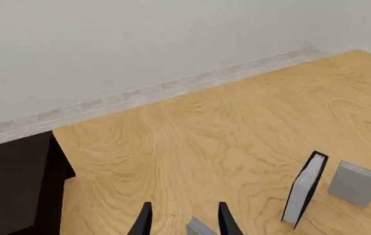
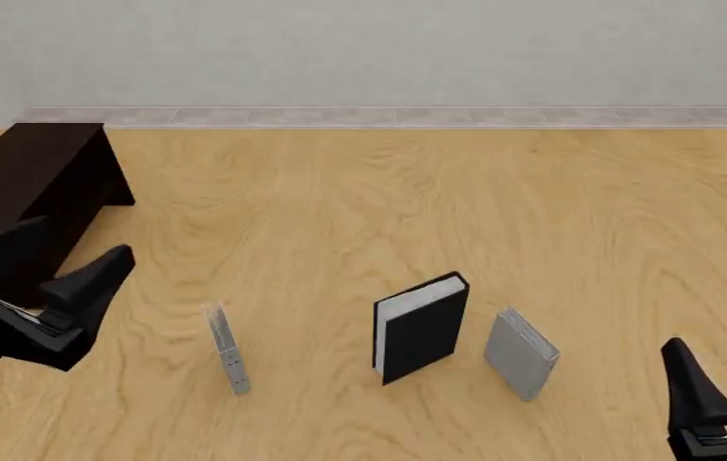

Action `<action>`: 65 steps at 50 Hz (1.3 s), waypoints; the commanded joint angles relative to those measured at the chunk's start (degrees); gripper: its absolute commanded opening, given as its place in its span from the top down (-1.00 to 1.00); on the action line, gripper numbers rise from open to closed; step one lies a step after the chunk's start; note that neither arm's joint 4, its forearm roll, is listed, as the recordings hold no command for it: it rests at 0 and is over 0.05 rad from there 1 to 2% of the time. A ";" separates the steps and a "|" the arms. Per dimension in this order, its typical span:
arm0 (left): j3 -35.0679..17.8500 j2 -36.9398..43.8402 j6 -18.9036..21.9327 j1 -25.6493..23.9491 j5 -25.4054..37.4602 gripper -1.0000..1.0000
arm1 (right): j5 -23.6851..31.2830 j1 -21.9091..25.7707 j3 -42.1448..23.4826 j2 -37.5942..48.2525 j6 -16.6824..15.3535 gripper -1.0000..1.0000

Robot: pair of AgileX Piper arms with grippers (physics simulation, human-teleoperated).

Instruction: Pick up the book in the middle and place it on the cabinet shelf.

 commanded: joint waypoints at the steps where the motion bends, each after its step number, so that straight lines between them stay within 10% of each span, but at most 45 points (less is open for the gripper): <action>1: -6.96 9.62 -0.24 -7.08 2.29 -1.00 | -0.16 0.05 0.06 0.66 1.14 -1.00; 20: -23.76 26.49 -1.35 -17.94 13.72 -1.00 | 0.04 0.46 -0.01 0.74 2.66 -1.00; 36: -40.96 44.11 5.59 -25.07 25.00 -1.00 | 0.23 1.62 0.04 0.80 2.56 -1.00; 65: -56.08 64.90 11.80 -27.39 34.78 -1.00 | 0.79 2.26 -0.02 -0.07 1.64 -1.00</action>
